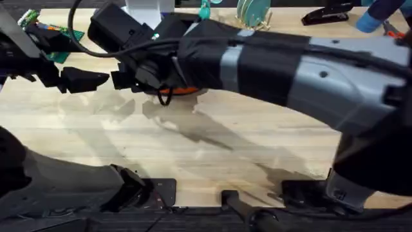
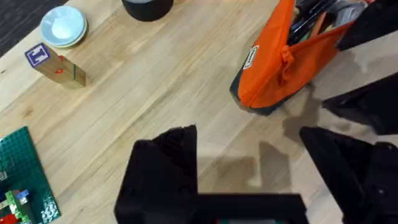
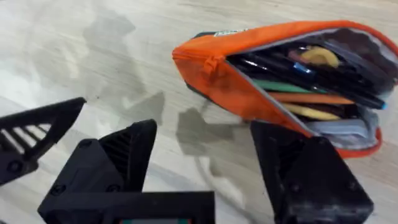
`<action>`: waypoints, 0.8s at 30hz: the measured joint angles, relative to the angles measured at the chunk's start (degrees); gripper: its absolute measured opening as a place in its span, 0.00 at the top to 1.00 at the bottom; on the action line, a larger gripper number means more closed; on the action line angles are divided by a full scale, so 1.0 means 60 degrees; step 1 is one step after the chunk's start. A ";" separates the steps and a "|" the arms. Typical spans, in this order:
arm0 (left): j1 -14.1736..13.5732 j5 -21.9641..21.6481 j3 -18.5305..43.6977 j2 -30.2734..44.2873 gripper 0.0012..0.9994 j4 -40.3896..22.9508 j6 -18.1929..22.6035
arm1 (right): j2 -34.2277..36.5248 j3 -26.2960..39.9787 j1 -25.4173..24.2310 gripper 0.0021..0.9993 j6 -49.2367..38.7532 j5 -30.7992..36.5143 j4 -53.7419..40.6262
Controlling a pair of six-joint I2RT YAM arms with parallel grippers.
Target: Unzip the bag, pick up the pens from the table one at a time and place them inside, then zip the bag closed.
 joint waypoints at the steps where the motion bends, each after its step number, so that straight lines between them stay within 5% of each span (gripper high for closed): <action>1: 0.0000 0.0000 0.0000 0.0000 0.01 0.0000 0.0000 | 0.0108 0.0050 0.0000 0.10 0.0000 0.0015 0.0032; 24: 0.0000 0.0000 0.0000 0.0000 0.01 0.0000 0.0026 | 0.1066 0.0681 0.0011 0.17 -0.0317 0.1225 0.0757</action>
